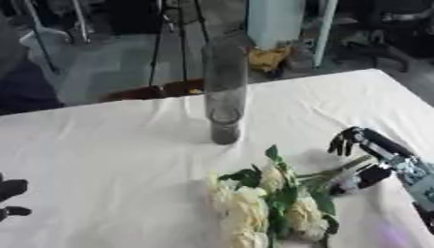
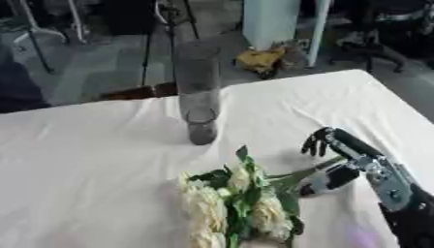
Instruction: Arrange flowers into the vase.
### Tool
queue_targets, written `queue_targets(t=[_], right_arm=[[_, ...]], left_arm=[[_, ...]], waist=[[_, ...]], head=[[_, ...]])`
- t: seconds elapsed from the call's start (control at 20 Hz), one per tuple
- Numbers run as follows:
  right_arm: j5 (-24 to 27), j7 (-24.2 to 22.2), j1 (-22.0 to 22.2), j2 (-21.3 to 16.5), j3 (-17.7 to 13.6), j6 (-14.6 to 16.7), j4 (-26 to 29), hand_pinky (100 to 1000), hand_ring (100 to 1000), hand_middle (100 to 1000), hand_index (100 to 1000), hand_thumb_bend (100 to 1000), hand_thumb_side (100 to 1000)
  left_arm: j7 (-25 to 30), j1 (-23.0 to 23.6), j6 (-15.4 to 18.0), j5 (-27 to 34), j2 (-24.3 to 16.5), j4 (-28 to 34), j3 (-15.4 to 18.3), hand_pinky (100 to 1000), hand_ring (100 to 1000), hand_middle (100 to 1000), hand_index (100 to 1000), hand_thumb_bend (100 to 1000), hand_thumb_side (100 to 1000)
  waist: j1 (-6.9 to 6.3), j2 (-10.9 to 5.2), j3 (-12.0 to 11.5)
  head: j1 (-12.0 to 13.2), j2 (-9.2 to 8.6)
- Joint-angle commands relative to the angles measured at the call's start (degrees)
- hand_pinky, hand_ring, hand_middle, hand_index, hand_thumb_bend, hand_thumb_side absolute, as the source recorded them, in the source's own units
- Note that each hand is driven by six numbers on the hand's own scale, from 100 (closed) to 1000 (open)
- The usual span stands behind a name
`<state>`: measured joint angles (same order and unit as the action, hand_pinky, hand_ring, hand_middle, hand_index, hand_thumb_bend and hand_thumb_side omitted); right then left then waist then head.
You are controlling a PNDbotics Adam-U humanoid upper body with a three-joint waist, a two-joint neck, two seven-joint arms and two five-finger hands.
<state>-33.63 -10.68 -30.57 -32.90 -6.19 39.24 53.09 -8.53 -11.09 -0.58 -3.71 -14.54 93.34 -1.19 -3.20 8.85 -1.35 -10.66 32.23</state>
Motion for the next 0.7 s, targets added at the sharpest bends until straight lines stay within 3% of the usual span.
queue_targets(t=[0.05, 0.7], right_arm=[[-2.2, 2.8, -1.3, -0.7, -0.3, -1.4, -0.2, 426, 669, 384, 573, 987, 364], [-7.1, 8.6, -2.2, 0.7, 0.6, -3.5, -2.2, 374, 622, 336, 520, 998, 374]], left_arm=[[0.2, -0.5, 0.1, 0.2, -0.7, 1.2, 0.2, 533, 760, 676, 660, 383, 1000], [0.3, -0.6, 0.1, 0.2, -0.7, 1.2, 0.1, 533, 760, 676, 660, 381, 1000]], waist=[[-0.63, -0.14, -0.1], [-0.65, -0.17, 0.0]], head=[[-0.2, 0.37], [-0.3, 0.43]])
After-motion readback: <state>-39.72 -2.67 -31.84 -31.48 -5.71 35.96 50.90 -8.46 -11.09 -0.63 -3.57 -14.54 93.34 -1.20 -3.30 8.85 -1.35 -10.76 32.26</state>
